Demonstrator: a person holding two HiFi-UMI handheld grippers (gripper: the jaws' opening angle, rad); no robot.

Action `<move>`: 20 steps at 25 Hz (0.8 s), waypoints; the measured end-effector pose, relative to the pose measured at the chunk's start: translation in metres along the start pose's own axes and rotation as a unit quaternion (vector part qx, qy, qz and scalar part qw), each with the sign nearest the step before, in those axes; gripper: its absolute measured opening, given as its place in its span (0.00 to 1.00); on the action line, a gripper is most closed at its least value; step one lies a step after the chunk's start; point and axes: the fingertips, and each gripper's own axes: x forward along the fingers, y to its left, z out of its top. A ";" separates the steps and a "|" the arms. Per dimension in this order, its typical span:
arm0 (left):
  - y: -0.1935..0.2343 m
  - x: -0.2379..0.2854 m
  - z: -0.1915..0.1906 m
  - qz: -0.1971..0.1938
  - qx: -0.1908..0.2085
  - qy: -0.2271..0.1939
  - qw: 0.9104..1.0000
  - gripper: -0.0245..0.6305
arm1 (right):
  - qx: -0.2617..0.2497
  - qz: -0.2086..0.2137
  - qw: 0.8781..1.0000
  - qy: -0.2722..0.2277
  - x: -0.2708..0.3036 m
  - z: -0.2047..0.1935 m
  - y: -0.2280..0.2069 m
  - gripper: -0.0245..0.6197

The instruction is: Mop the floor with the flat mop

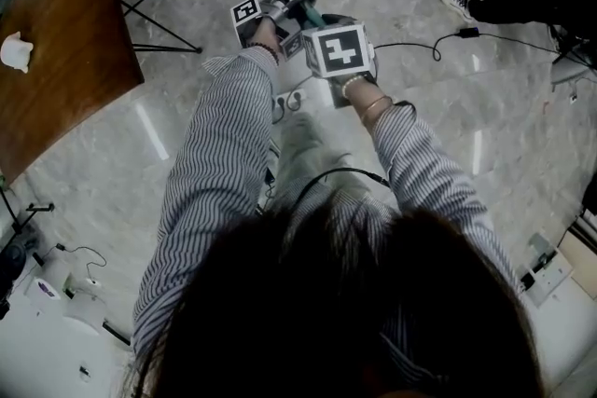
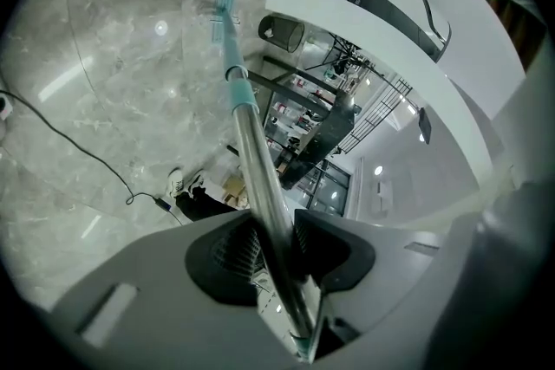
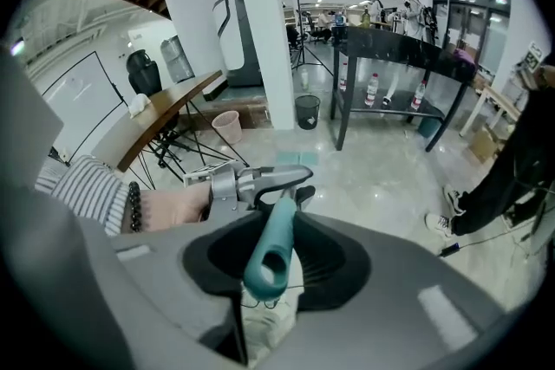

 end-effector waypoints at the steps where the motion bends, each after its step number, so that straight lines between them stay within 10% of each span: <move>1: 0.000 0.000 0.002 0.002 0.000 0.000 1.000 0.22 | 0.002 0.002 1.000 -0.002 0.002 0.001 0.001 0.22; 20: 0.000 0.006 -0.004 0.009 -0.008 -0.014 1.000 0.22 | 0.013 -0.010 1.000 0.000 -0.008 -0.002 -0.008 0.21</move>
